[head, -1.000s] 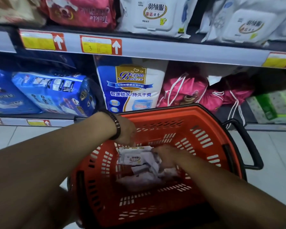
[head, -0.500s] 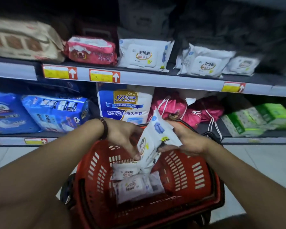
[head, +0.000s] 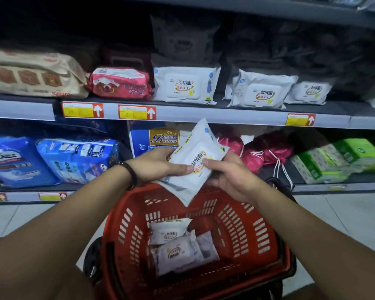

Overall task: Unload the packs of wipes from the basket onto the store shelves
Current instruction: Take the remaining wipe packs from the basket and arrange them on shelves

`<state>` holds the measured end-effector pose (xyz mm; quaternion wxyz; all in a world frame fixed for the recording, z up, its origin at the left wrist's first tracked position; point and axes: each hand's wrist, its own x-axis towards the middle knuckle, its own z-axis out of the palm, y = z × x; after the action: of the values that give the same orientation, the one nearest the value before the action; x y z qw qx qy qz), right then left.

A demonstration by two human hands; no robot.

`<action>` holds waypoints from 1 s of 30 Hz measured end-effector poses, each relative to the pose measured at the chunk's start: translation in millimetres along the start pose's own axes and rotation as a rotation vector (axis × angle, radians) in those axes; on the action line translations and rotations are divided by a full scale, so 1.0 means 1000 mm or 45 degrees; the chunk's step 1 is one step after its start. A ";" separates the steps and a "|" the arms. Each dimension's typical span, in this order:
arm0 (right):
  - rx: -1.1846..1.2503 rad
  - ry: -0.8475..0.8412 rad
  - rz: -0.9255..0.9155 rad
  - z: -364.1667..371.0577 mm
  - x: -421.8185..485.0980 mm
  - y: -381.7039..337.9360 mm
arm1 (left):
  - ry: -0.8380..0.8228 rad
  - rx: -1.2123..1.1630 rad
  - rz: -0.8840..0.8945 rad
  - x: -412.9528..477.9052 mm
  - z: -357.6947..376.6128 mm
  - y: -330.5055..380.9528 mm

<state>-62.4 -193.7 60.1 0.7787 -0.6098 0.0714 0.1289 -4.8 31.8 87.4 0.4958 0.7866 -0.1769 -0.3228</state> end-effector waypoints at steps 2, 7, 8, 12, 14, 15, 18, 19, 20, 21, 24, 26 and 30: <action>-0.061 0.017 -0.055 0.011 0.001 0.005 | 0.015 0.010 -0.003 0.002 -0.001 -0.001; -0.509 -0.024 0.271 0.020 0.012 0.024 | 0.050 0.596 -0.084 0.000 -0.031 -0.004; -0.758 -0.094 0.391 0.016 0.016 0.034 | 0.044 0.808 -0.106 0.001 -0.038 -0.003; -1.856 -0.452 0.530 -0.003 0.038 0.099 | -0.172 1.271 -0.288 0.004 -0.048 -0.007; -1.948 -0.443 0.592 -0.008 0.048 0.131 | -0.295 1.303 -0.365 0.008 -0.046 -0.014; -1.939 -0.422 0.622 -0.009 0.054 0.145 | -0.335 1.318 -0.382 0.011 -0.044 -0.017; -1.977 -0.343 0.610 -0.008 0.072 0.183 | -0.358 1.404 -0.368 0.020 -0.043 -0.031; -2.017 -0.299 0.584 -0.005 0.075 0.196 | -0.357 1.424 -0.373 0.023 -0.043 -0.036; -2.045 -0.247 0.563 -0.003 0.078 0.209 | -0.355 1.437 -0.381 0.025 -0.044 -0.039; -2.070 -0.217 0.564 0.000 0.080 0.222 | -0.357 1.452 -0.386 0.027 -0.045 -0.042; -2.121 -0.233 0.571 0.006 0.085 0.257 | -0.383 1.463 -0.383 0.034 -0.047 -0.049; -2.192 -0.206 0.547 0.010 0.088 0.269 | -0.395 1.440 -0.388 0.037 -0.046 -0.048; -2.160 -0.203 0.572 0.014 0.091 0.274 | -0.376 1.506 -0.383 0.038 -0.043 -0.049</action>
<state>-55.0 -108.5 -215.6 0.0223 -0.9433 0.0151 0.3308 50.9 59.4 44.0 -0.1039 0.8913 -0.2796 -0.3416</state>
